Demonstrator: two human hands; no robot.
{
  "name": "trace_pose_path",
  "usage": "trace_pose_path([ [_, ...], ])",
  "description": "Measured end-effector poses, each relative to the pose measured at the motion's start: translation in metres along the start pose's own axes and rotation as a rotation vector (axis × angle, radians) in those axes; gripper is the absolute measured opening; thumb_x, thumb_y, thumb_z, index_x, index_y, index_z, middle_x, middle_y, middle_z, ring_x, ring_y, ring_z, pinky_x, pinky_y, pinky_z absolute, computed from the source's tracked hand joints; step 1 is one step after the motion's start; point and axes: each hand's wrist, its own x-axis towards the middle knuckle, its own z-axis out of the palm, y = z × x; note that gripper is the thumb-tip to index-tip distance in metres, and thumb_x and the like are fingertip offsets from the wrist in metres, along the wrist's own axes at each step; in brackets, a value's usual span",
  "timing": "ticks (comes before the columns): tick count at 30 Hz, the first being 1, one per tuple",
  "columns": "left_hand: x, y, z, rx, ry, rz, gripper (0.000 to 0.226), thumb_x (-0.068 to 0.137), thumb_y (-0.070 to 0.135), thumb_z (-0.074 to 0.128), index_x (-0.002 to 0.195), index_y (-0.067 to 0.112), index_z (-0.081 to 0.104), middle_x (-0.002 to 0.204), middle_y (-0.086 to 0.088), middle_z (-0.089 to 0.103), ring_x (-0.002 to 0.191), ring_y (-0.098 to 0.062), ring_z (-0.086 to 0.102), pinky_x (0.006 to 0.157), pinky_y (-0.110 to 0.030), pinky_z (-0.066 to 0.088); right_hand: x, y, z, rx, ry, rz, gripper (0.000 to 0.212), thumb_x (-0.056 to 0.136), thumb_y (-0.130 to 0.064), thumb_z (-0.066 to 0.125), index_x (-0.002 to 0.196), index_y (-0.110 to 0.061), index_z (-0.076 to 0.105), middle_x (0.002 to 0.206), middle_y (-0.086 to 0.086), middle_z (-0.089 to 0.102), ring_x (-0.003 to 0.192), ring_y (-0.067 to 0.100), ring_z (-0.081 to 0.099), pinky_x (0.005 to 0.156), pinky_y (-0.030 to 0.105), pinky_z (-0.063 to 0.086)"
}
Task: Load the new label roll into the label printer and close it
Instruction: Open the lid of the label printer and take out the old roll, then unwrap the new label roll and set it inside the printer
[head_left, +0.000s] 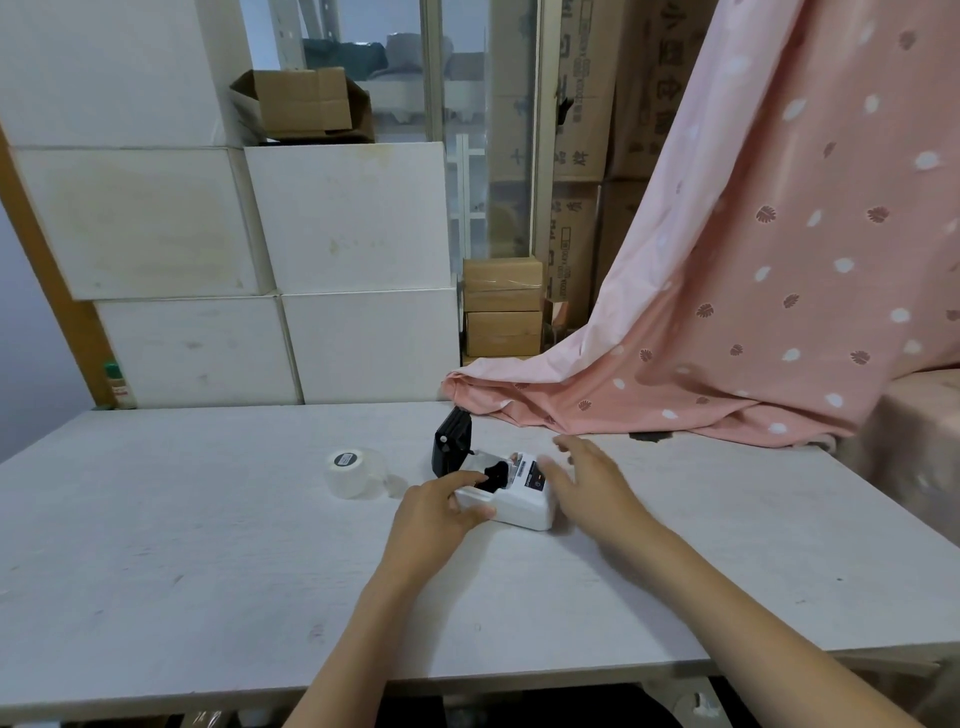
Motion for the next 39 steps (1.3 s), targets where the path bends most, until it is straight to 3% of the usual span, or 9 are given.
trace_pose_path([
  [3,-0.002,0.000,-0.001,0.032,0.001,0.008,0.032,0.081,0.038,0.081,0.112,0.036,0.072,0.052,0.006,0.045,0.051,-0.005,0.048,0.056,-0.018,0.038,-0.006,-0.009,0.004,0.009,-0.156,-0.005,0.081,0.101,-0.060,0.052,0.164,-0.013,0.032,0.169,0.004,0.035,0.155,0.022,0.035,0.125,0.037,0.029],
  [7,-0.006,0.006,-0.003,0.055,-0.010,0.001,0.032,0.084,0.038,0.079,0.114,0.033,0.070,0.052,0.006,0.046,0.053,-0.006,0.049,0.061,-0.026,0.043,-0.004,-0.011,0.003,-0.068,-0.223,-0.006,0.090,0.097,-0.063,0.057,0.165,-0.009,0.031,0.168,0.008,0.038,0.155,0.024,0.035,0.123,0.036,0.030],
  [11,-0.013,0.015,-0.005,0.124,-0.039,0.017,0.039,0.090,0.042,0.070,0.127,0.034,0.060,0.058,0.004,0.054,0.061,-0.010,0.057,0.066,-0.031,0.050,-0.001,-0.025,0.001,-0.106,-0.171,0.045,0.078,0.104,-0.058,0.048,0.159,-0.004,0.040,0.161,0.014,0.047,0.148,0.029,0.044,0.118,0.039,0.038],
  [15,-0.029,0.027,-0.025,0.322,-0.032,0.094,0.036,0.102,0.046,0.048,0.135,0.035,0.054,0.084,-0.001,0.072,0.085,-0.017,0.067,0.075,-0.035,0.053,0.001,-0.045,-0.006,-0.225,-0.009,0.048,0.057,0.109,-0.046,0.042,0.150,-0.006,0.050,0.147,0.014,0.059,0.135,0.034,0.056,0.101,0.042,0.050],
  [18,-0.027,0.026,-0.058,0.511,0.049,0.085,0.036,0.105,0.046,0.037,0.125,0.031,0.063,0.105,0.001,0.071,0.107,-0.023,0.063,0.085,-0.037,0.049,0.008,-0.076,-0.017,-0.257,0.066,-0.025,0.043,0.110,-0.037,0.043,0.138,-0.007,0.056,0.132,0.013,0.066,0.116,0.034,0.063,0.082,0.041,0.050],
  [22,-0.016,0.010,-0.112,0.665,0.010,-0.049,0.044,0.106,0.046,0.033,0.130,0.028,0.064,0.131,-0.003,0.064,0.125,-0.028,0.054,0.098,-0.042,0.044,0.015,-0.140,-0.020,-0.241,0.116,-0.150,0.039,0.109,-0.030,0.042,0.137,-0.007,0.057,0.131,0.015,0.067,0.115,0.035,0.065,0.083,0.041,0.051],
  [29,0.009,-0.028,-0.174,0.780,-0.044,-0.243,0.046,0.107,0.040,0.029,0.139,0.021,0.056,0.146,-0.002,0.056,0.135,-0.026,0.047,0.112,-0.046,0.034,0.024,-0.227,0.033,-0.304,-0.128,-0.353,0.039,0.109,-0.023,0.044,0.142,-0.006,0.053,0.141,0.019,0.061,0.128,0.039,0.060,0.100,0.043,0.050],
  [36,0.034,-0.031,-0.162,0.761,-0.160,-0.322,0.045,0.107,0.034,0.035,0.144,0.016,0.051,0.148,-0.005,0.052,0.139,-0.028,0.042,0.109,-0.045,0.037,0.037,-0.221,0.089,-0.380,-0.357,-0.279,0.034,0.104,-0.018,0.056,0.135,-0.003,0.057,0.137,0.017,0.062,0.118,0.035,0.062,0.090,0.038,0.051],
  [39,0.045,-0.048,-0.155,0.656,-0.165,-0.405,0.041,0.105,0.031,0.039,0.139,0.014,0.055,0.141,-0.007,0.058,0.133,-0.028,0.048,0.104,-0.041,0.040,0.045,-0.216,0.106,-0.488,-0.466,-0.268,0.030,0.094,-0.021,0.072,0.112,-0.008,0.051,0.117,0.008,0.055,0.099,0.029,0.052,0.080,0.034,0.044],
])
